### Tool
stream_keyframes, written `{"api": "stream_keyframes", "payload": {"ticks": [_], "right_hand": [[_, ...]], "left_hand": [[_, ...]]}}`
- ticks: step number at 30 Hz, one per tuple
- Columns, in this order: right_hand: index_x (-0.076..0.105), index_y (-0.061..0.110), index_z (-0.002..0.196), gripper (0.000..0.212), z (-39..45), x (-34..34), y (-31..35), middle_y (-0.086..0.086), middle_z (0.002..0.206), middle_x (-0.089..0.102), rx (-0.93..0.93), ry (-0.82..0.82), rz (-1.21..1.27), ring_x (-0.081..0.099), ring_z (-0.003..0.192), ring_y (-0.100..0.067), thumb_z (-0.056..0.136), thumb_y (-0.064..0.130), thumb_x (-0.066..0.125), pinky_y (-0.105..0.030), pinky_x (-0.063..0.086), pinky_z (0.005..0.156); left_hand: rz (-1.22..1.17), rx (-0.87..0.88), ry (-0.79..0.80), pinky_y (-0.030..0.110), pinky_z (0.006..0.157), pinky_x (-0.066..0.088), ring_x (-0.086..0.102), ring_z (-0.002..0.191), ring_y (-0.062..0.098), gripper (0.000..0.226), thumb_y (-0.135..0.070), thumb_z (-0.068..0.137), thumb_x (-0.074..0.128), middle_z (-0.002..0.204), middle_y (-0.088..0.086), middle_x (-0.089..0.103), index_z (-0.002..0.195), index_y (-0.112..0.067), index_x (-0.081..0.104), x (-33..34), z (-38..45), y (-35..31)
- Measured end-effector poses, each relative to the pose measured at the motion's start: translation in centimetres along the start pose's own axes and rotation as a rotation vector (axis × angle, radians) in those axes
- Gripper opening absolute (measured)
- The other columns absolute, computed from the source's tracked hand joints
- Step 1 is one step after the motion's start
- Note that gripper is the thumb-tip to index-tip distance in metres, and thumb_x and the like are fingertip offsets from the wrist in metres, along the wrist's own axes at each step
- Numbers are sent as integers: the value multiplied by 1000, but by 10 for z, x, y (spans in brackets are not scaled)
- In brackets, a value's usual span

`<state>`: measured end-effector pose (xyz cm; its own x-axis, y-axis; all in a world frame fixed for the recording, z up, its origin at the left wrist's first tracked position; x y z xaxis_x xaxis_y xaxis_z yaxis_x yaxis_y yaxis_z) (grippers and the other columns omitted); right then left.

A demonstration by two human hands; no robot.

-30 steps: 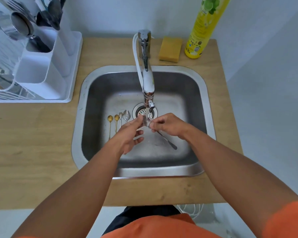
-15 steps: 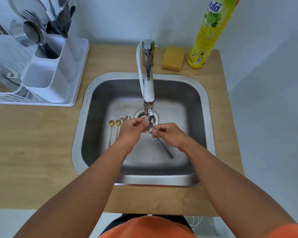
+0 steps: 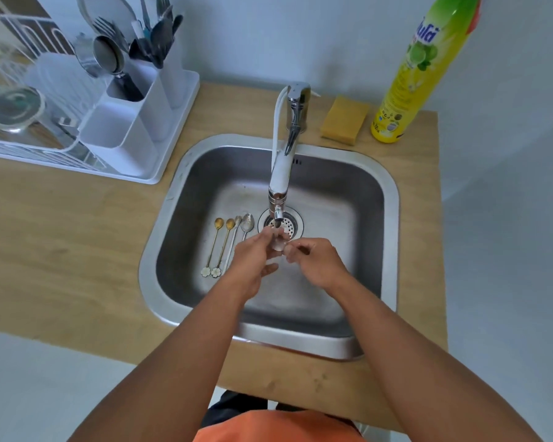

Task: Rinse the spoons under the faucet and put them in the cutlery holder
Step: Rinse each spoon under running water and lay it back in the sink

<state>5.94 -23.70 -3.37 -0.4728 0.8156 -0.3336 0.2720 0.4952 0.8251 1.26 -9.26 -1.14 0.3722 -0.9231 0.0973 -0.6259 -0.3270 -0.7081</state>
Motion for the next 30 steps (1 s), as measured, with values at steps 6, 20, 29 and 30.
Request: {"api": "stream_keyframes", "payload": {"ticks": [6, 20, 29, 30], "right_hand": [[80, 25, 83, 17, -2, -4, 0, 9, 77, 78, 57, 85, 170, 67, 71, 2, 96, 29, 71, -28, 51, 83], [79, 17, 102, 12, -6, 0, 15, 3, 89, 80, 84, 177, 336, 64, 73, 9, 100, 23, 68, -14, 43, 76], [77, 25, 82, 17, -6, 5, 12, 9, 90, 80, -45, 80, 52, 75, 90, -9, 97, 22, 69, -37, 58, 92], [77, 26, 82, 16, -7, 5, 11, 12, 86, 79, -56, 61, 14, 74, 86, -7, 96, 25, 70, -38, 58, 89]], "left_hand": [[1, -4, 229, 36, 88, 45, 60, 113, 16, 31, -41, 107, 53, 125, -5, 74, 119, -30, 79, -13, 3, 8], [-82, 17, -73, 29, 62, 41, 50, 71, 11, 22, -41, 81, 84, 79, -5, 69, 92, -24, 80, -19, 20, 4], [195, 168, -200, 17, 61, 48, 65, 74, 6, 12, -36, 93, 77, 76, -19, 76, 100, -26, 80, -22, 16, -3], [215, 200, -193, 15, 63, 50, 69, 75, 3, 12, -36, 89, 81, 79, -18, 78, 98, -27, 80, -19, 15, -5]]}}
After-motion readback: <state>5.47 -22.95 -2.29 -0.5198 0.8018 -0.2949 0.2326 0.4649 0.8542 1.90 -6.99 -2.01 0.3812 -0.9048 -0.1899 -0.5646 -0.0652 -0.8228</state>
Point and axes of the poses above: each hand's wrist, its own z-axis towards the middle knuckle, its own x-axis out of the palm, y = z × x, the point moved 5 cm from there along z, towards the middle knuckle
